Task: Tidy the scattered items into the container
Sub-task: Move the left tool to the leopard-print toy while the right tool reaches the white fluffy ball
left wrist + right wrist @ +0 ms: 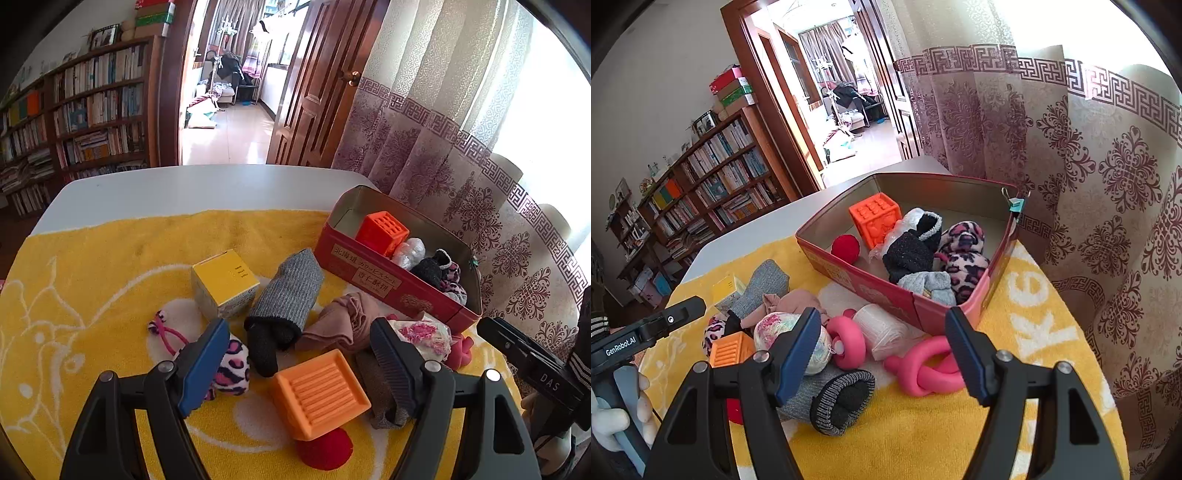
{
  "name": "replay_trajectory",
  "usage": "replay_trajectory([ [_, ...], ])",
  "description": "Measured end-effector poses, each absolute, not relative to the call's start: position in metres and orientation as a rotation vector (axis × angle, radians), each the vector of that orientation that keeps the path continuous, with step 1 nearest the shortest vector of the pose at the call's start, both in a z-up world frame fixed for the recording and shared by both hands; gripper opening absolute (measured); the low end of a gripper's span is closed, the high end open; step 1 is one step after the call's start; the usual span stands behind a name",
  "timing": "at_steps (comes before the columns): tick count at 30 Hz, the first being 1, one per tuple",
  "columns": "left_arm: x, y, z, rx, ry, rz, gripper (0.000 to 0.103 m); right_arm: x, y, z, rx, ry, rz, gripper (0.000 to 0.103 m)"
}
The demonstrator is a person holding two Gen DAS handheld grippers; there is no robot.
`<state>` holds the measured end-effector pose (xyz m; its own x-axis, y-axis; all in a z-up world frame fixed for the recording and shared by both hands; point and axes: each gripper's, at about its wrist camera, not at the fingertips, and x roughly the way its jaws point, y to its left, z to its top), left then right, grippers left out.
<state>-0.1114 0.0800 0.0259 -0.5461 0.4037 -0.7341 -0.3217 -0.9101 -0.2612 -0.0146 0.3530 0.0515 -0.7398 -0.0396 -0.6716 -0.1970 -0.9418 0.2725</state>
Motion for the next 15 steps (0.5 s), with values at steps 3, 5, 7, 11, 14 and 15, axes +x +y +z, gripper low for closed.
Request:
replay_trajectory([
  [3, -0.107, 0.065, 0.014, -1.236, -0.168, 2.447, 0.08, -0.008, 0.349, 0.05, -1.098, 0.509, 2.802, 0.073],
  [5, -0.103, 0.056, 0.007, -1.252, -0.192, 2.446, 0.08, -0.004, 0.346, 0.049, -1.099, 0.506, 2.794, 0.073],
  [7, -0.1, 0.05, 0.002, -1.267, -0.205, 2.444, 0.08, 0.0, 0.343, 0.046, -1.106, 0.517, 2.785, 0.073],
  [11, -0.092, 0.04, -0.007, -1.282, -0.198, 2.458, 0.08, 0.008, 0.336, 0.043, -1.115, 0.516, 2.779, 0.073],
  [14, -0.089, 0.033, -0.012, -1.289, -0.21, 2.457, 0.08, 0.013, 0.33, 0.04, -1.124, 0.511, 2.778, 0.073],
  [15, -0.089, 0.031, -0.014, -1.293, -0.21, 2.462, 0.08, 0.014, 0.328, 0.039, -1.128, 0.51, 2.777, 0.073],
])
